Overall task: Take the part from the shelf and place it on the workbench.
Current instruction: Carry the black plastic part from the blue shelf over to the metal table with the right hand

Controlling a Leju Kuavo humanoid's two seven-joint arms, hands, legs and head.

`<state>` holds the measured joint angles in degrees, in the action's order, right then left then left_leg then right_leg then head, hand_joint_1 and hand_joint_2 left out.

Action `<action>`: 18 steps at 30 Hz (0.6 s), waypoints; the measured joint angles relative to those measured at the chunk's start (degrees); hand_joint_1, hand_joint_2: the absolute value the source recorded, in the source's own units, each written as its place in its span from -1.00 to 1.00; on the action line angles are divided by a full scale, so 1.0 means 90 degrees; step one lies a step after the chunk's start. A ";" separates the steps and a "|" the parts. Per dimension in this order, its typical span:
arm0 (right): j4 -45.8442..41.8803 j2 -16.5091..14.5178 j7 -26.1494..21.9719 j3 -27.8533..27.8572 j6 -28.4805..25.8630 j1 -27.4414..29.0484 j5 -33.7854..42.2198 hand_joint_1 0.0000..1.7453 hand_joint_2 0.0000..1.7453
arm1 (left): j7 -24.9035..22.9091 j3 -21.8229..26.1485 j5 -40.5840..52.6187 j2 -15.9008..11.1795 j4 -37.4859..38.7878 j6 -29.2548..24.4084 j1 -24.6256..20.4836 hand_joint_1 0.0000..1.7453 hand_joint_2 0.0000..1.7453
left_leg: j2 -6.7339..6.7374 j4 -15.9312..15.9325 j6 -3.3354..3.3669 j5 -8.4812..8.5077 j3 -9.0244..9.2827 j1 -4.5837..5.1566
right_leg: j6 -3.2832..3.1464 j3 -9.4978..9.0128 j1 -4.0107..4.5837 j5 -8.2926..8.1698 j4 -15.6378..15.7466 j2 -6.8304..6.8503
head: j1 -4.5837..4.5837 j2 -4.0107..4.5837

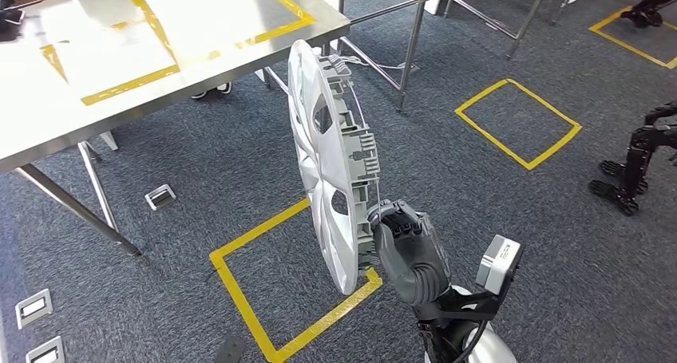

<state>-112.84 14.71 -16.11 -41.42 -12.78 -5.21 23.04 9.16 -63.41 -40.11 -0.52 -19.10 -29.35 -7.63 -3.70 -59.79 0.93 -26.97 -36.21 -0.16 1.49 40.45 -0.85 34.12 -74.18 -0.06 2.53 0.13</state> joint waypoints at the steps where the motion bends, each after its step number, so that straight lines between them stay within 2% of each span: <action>1: 0.0002 0.0000 0.0005 0.0000 0.0000 -0.0002 0.0000 1.00 1.00 | -0.0004 0.0000 -0.0002 0.0004 0.0000 0.0000 0.0000 -1.00 1.00 | -0.0100 -0.0007 -0.0007 -0.0010 0.0013 -0.0003 | -0.0029 -0.0125 0.0003 -0.0290 0.0384 -0.0082 | 0.0001 0.0000; 3: 0.0008 0.0000 0.0018 -0.0001 0.0001 -0.0005 0.0000 1.00 1.00 | -0.0006 0.0001 -0.0003 0.0015 -0.0001 0.0001 -0.0005 -1.00 1.00 | -0.0296 -0.0031 -0.0047 -0.0026 0.0000 -0.0023 | -0.0068 -0.0418 -0.0008 -0.0704 0.1180 -0.0432 | -0.0007 0.0000; 4: 0.0014 0.0001 0.0023 -0.0001 0.0002 -0.0007 0.0000 1.00 1.00 | -0.0007 0.0001 -0.0004 0.0021 -0.0001 0.0001 -0.0008 -1.00 1.00 | -0.0380 -0.0043 -0.0080 -0.0022 -0.0029 -0.0043 | -0.0072 -0.0508 -0.0006 -0.0774 0.1424 -0.0563 | -0.0007 0.0000; 5: 0.0019 0.0001 0.0027 -0.0002 0.0004 -0.0010 0.0000 1.00 1.00 | -0.0007 0.0001 -0.0006 0.0025 -0.0002 0.0002 -0.0005 -1.00 1.00 | -0.0456 -0.0045 -0.0117 -0.0013 -0.0061 -0.0066 | -0.0072 -0.0546 0.0000 -0.0757 0.1518 -0.0626 | -0.0005 0.0000; 7: 0.0022 -0.0001 0.0033 -0.0004 0.0009 -0.0029 0.0001 1.00 1.00 | -0.0008 0.0001 -0.0013 0.0027 -0.0002 0.0002 0.0011 -1.00 1.00 | -0.0592 -0.0029 -0.0200 0.0002 -0.0101 -0.0105 | -0.0105 -0.0592 0.0014 -0.0747 0.1610 -0.0480 | 0.0003 0.0000; 8: 0.0024 -0.0008 0.0035 -0.0005 0.0011 -0.0043 0.0001 1.00 1.00 | -0.0009 0.0001 -0.0020 0.0025 -0.0001 0.0002 0.0022 -1.00 1.00 | -0.0532 -0.0052 -0.0233 -0.0033 -0.0115 -0.0092 | -0.0136 -0.0631 0.0009 -0.0757 0.1660 -0.0391 | -0.0005 0.0000; 9: 0.0028 -0.0016 0.0038 -0.0007 0.0013 -0.0057 0.0002 1.00 1.00 | -0.0009 0.0001 -0.0027 0.0023 -0.0001 0.0002 0.0024 -1.00 1.00 | -0.0385 -0.0171 -0.0262 -0.0122 -0.0164 -0.0071 | -0.0171 -0.0680 0.0001 -0.0767 0.1715 -0.0290 | -0.0030 0.0000; 11: 0.0041 -0.0028 0.0044 -0.0010 0.0013 -0.0067 0.0002 1.00 1.00 | -0.0008 0.0001 -0.0040 0.0021 0.0000 0.0002 0.0013 -1.00 1.00 | 0.0045 -0.0745 -0.0303 -0.0432 -0.0415 -0.0036 | -0.0217 -0.0764 0.0005 -0.0761 0.1778 -0.0084 | -0.0072 0.0000; 12: 0.0047 -0.0030 0.0046 -0.0011 0.0013 -0.0066 0.0002 1.00 1.00 | -0.0008 0.0002 -0.0044 0.0021 0.0000 0.0002 0.0007 -1.00 1.00 | 0.0179 -0.1132 -0.0329 -0.0594 -0.0595 -0.0043 | -0.0227 -0.0789 0.0009 -0.0745 0.1781 0.0022 | -0.0087 0.0000; 13: 0.0052 -0.0030 0.0047 -0.0012 0.0013 -0.0065 0.0002 1.00 1.00 | -0.0008 0.0002 -0.0047 0.0021 0.0000 0.0002 0.0007 -1.00 1.00 | 0.0249 -0.1433 -0.0355 -0.0679 -0.0740 -0.0058 | -0.0227 -0.0808 0.0009 -0.0726 0.1779 0.0125 | -0.0086 0.0000; 14: 0.0056 -0.0031 0.0048 -0.0012 0.0013 -0.0065 0.0002 1.00 1.00 | -0.0008 0.0002 -0.0050 0.0021 0.0000 0.0002 0.0012 -1.00 1.00 | 0.0293 -0.1559 -0.0380 -0.0661 -0.0799 -0.0074 | -0.0219 -0.0828 0.0004 -0.0704 0.1776 0.0221 | -0.0089 0.0000; 15: 0.0058 -0.0032 0.0049 -0.0012 0.0013 -0.0066 0.0002 1.00 1.00 | -0.0008 0.0002 -0.0052 0.0020 0.0000 0.0002 0.0016 -1.00 1.00 | 0.0325 -0.1449 -0.0404 -0.0528 -0.0742 -0.0092 | -0.0199 -0.0853 -0.0005 -0.0679 0.1771 0.0294 | -0.0089 0.0000; 17: 0.0058 -0.0035 0.0058 -0.0013 0.0016 -0.0075 0.0018 1.00 1.00 | -0.0008 0.0002 -0.0053 0.0018 0.0000 0.0003 0.0020 -1.00 1.00 | 0.0390 -0.0705 -0.0434 -0.0127 -0.0350 -0.0120 | -0.0136 -0.0911 -0.0026 -0.0617 0.1751 0.0402 | -0.0088 0.0000; 18: 0.0059 -0.0037 0.0069 -0.0014 0.0019 -0.0090 0.0044 1.00 1.00 | -0.0010 0.0002 -0.0053 0.0018 0.0000 0.0004 0.0018 -1.00 1.00 | 0.0421 -0.0334 -0.0424 -0.0006 -0.0149 -0.0112 | -0.0099 -0.0927 -0.0024 -0.0589 0.1733 0.0435 | -0.0093 0.0000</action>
<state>-112.31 14.38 -15.49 -41.54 -12.61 -6.02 23.43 9.07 -63.39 -40.59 -0.36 -19.10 -29.32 -7.47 0.09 -62.79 -2.88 -27.02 -37.55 -1.17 0.60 32.11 -1.06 28.82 -58.59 3.86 1.69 0.13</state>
